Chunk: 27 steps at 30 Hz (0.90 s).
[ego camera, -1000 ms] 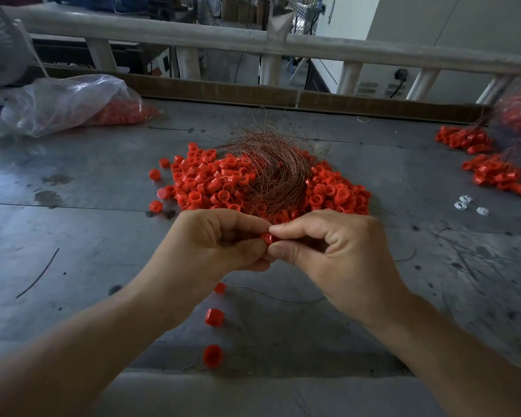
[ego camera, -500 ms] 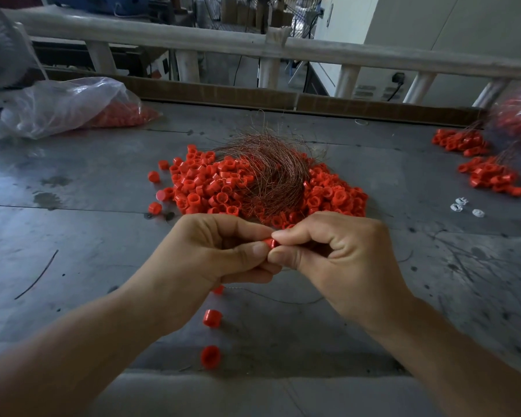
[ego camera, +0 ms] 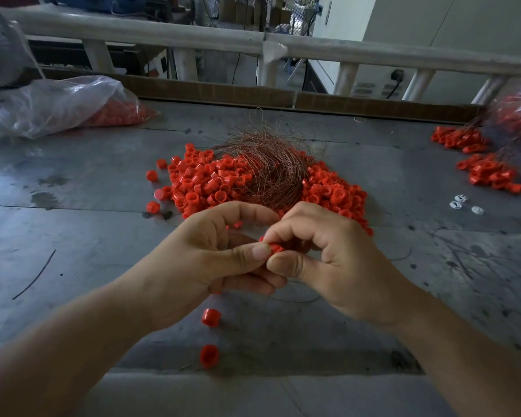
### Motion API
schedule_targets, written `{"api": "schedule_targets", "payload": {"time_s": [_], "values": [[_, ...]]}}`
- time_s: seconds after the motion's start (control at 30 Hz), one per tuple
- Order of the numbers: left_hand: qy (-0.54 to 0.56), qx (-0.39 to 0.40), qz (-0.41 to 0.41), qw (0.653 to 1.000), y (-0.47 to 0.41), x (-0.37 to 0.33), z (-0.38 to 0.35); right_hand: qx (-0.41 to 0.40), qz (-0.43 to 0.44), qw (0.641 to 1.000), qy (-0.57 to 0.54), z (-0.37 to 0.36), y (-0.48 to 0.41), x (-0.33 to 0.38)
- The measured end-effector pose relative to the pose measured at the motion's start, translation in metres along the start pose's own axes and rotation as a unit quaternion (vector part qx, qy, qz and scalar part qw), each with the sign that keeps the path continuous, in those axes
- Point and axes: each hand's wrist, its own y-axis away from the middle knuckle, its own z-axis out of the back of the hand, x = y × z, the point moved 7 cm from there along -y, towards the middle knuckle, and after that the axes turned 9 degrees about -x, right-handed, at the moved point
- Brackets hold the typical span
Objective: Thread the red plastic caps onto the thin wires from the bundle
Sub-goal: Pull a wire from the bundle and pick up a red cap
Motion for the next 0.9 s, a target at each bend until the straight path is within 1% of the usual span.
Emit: {"api": "schedule_targets", "payload": {"time_s": [0.13, 0.23, 0.37, 0.47, 0.57, 0.67, 0.73, 0.8, 0.9], "values": [[-0.107, -0.025, -0.081, 0.991, 0.002, -0.004, -0.004, 0.003, 0.012, 1.0, 0.018, -0.003, 0.002, 0.003], [-0.119, -0.014, -0.105, 0.987, 0.004, -0.005, -0.007, 0.004, 0.022, 0.999, 0.029, -0.005, 0.004, 0.006], [-0.112, -0.003, -0.109, 0.988, 0.007, -0.006, -0.01, -0.008, 0.034, 0.998, 0.043, -0.005, 0.006, 0.011], [-0.116, -0.009, -0.094, 0.989, 0.006, -0.004, -0.011, -0.002, 0.033, 0.998, 0.053, -0.006, 0.004, 0.009], [-0.12, -0.011, -0.076, 0.99, 0.006, -0.003, -0.008, -0.004, 0.01, 0.999, 0.033, -0.004, 0.002, 0.002], [-0.098, -0.007, -0.045, 0.994, 0.006, -0.001, -0.005, -0.007, -0.011, 1.0, -0.007, -0.003, 0.003, 0.0], [-0.075, -0.023, -0.032, 0.996, 0.004, -0.001, 0.001, -0.008, -0.02, 0.999, -0.025, -0.002, 0.003, -0.001], [-0.047, -0.03, -0.034, 0.998, 0.002, -0.004, 0.005, 0.004, -0.046, 0.998, -0.032, -0.002, 0.002, -0.006], [0.013, -0.016, -0.054, 0.998, 0.001, -0.013, 0.009, 0.013, -0.092, 0.993, -0.074, -0.001, 0.002, -0.013]]}}
